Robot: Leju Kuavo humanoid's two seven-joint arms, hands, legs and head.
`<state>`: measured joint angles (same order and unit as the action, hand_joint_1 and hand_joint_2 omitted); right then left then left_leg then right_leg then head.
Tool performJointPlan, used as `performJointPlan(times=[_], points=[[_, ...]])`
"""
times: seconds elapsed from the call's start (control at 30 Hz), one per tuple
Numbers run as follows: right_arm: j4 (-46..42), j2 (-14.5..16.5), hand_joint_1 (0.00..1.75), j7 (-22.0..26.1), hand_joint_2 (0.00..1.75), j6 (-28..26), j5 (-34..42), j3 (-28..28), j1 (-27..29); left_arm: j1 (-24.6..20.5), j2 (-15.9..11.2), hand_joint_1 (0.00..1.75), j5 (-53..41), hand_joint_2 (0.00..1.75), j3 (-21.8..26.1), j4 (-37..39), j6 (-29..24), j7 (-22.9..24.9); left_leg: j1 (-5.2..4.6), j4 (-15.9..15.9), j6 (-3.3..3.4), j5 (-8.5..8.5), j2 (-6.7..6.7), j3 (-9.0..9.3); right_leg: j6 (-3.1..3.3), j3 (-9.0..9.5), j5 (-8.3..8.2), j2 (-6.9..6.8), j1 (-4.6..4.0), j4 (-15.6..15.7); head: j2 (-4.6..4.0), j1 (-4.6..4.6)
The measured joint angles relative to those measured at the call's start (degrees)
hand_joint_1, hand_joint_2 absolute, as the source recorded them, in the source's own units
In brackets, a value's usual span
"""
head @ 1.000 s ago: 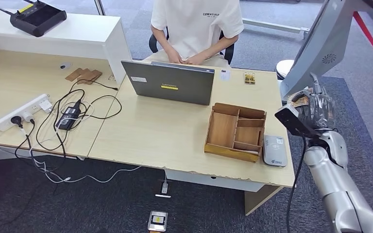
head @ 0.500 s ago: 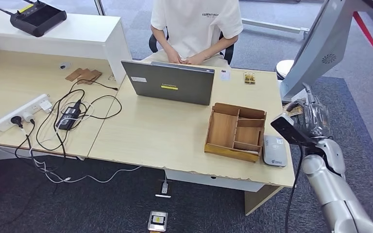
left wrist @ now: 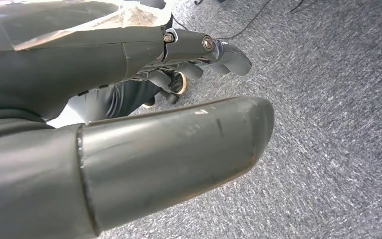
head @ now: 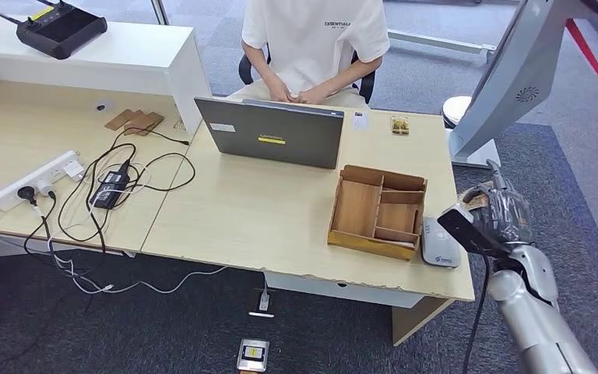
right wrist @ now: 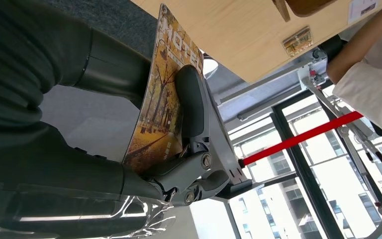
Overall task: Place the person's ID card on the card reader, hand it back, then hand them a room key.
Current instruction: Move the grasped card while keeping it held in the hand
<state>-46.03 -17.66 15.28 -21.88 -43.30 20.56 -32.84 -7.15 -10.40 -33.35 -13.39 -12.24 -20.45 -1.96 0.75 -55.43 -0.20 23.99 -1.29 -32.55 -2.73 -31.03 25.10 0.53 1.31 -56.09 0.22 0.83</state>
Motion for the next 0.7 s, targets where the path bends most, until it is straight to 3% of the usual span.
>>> performJointPlan(times=[0.7], points=[[0.26,-0.93,1.75,-0.79,1.75,-0.02,-0.33,-0.37,5.0,0.05,-0.04,0.0,-1.08,0.0,0.16,0.07,-0.51,-0.09,0.0,0.01,0.0,0.01,0.01,-0.01,0.02,0.0,0.01,0.0,0.0,0.0,0.0,0.0]])
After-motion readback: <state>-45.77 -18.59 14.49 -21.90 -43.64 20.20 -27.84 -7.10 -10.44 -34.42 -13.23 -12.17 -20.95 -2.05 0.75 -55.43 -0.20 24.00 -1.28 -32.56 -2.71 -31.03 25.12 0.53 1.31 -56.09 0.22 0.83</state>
